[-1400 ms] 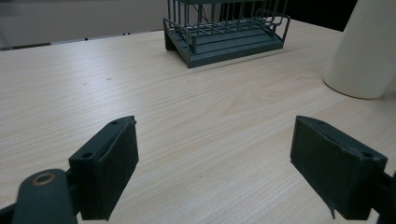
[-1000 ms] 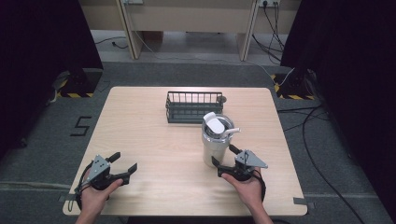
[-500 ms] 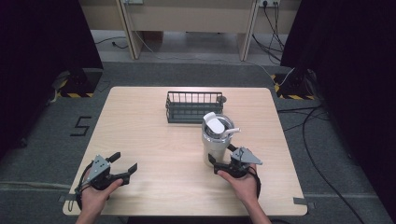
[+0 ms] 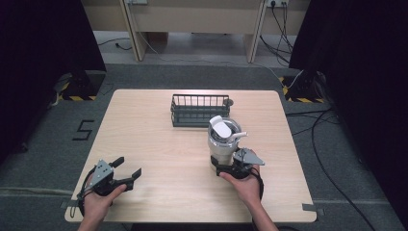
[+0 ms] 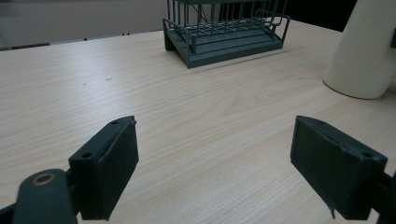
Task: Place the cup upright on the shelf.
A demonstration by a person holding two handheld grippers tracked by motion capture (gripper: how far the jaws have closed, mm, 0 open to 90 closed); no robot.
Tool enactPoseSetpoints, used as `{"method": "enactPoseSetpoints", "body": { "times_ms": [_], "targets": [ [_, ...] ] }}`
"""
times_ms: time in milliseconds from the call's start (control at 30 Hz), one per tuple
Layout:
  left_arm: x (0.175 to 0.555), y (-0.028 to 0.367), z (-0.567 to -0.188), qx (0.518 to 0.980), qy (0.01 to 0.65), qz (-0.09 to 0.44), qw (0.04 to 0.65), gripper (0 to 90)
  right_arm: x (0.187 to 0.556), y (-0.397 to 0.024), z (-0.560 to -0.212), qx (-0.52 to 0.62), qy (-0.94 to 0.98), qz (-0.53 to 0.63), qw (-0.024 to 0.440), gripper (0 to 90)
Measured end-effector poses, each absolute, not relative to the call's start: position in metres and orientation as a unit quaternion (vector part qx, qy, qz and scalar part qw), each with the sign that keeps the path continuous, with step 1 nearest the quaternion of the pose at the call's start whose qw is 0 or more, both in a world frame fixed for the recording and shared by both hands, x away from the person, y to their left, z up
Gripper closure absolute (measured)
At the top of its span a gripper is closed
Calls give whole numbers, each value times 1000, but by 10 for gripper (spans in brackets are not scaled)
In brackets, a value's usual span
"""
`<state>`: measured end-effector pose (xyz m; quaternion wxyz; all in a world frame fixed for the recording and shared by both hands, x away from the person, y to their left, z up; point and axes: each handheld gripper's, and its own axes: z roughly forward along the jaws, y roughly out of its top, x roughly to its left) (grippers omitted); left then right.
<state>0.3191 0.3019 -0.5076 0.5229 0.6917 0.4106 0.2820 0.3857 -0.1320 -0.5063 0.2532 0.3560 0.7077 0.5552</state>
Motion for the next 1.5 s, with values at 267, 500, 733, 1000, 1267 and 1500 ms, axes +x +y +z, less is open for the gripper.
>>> {"method": "enactPoseSetpoints", "body": {
  "times_ms": [267, 500, 733, 1000, 1267, 1500],
  "targets": [
    [320, 301, -509, 694, 410, 276, 524, 146, 388, -129, -509, 356, 704, 559, 257, 83],
    [320, 301, -509, 695, 408, 280, 522, 146, 389, -128, -512, 355, 697, 565, 262, 93],
    [321, 301, -509, 697, 408, 275, 522, 146, 388, -128, -513, 354, 694, 569, 263, 99],
    [320, 300, -509, 699, 406, 274, 521, 146, 388, -128, -515, 353, 689, 574, 267, 101],
    [320, 301, -509, 698, 406, 275, 522, 146, 387, -127, -516, 357, 684, 575, 274, 104],
    [319, 304, -509, 697, 407, 273, 524, 146, 385, -125, -517, 356, 681, 573, 283, 106]
  ]
}}
